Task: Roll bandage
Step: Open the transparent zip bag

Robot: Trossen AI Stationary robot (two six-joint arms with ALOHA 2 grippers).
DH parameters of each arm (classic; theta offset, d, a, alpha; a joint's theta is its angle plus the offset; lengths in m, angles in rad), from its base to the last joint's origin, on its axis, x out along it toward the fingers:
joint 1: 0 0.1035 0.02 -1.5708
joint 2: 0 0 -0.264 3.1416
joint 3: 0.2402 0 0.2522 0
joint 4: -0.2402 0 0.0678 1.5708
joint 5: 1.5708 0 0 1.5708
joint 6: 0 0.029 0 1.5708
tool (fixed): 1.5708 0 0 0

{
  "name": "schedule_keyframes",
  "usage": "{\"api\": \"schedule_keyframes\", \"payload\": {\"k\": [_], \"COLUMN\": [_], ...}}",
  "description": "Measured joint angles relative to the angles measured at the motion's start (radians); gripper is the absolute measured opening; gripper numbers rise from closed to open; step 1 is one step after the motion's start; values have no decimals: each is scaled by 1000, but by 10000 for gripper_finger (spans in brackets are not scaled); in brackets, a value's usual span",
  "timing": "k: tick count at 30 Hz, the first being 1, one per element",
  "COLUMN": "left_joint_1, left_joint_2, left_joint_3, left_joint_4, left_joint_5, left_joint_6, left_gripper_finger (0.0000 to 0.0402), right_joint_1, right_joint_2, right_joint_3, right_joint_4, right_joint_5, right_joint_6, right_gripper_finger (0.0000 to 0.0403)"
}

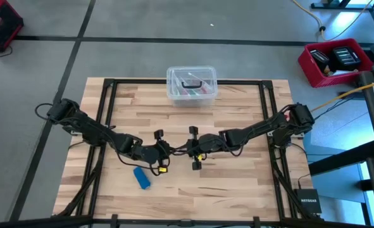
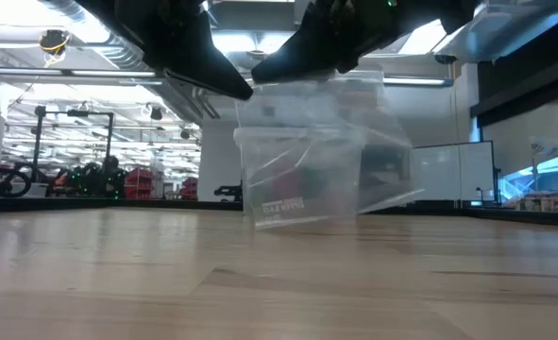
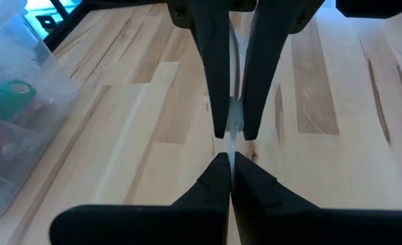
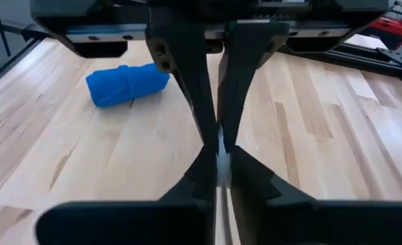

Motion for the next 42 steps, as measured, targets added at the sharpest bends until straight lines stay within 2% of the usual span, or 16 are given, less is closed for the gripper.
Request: {"api": "schedule_keyframes", "payload": {"k": [3,9,19,23,32,36,42], "left_joint_1": [-4,-8,-8,-8,-8,-8,-8], "left_joint_2": [0,0,0,-1,-1,0,0], "left_joint_3": [0,0,0,0,0,0,0], "left_joint_4": [7,-10,0,-3,6,6,5], "left_joint_5": [-1,0,-1,-1,-1,-1,-1], "left_joint_6": [0,-5,-10,-12,-12,-17,-19], "left_gripper_finger": [0,0,0,0,0,0,0], "right_joint_1": [0,1,1,1,0,0,0], "right_joint_2": [-19,-67,-106,-106,-103,-69,-42], "right_joint_3": [0,-1,-1,0,39,39,39], "right_joint_4": [-47,-145,-238,-211,-208,-207,-189], "right_joint_5": [17,34,27,6,-7,7,5], "right_joint_6": [0,1,4,42,56,35,8], "right_gripper_finger": [27,58,4,30,140,147,121]}}
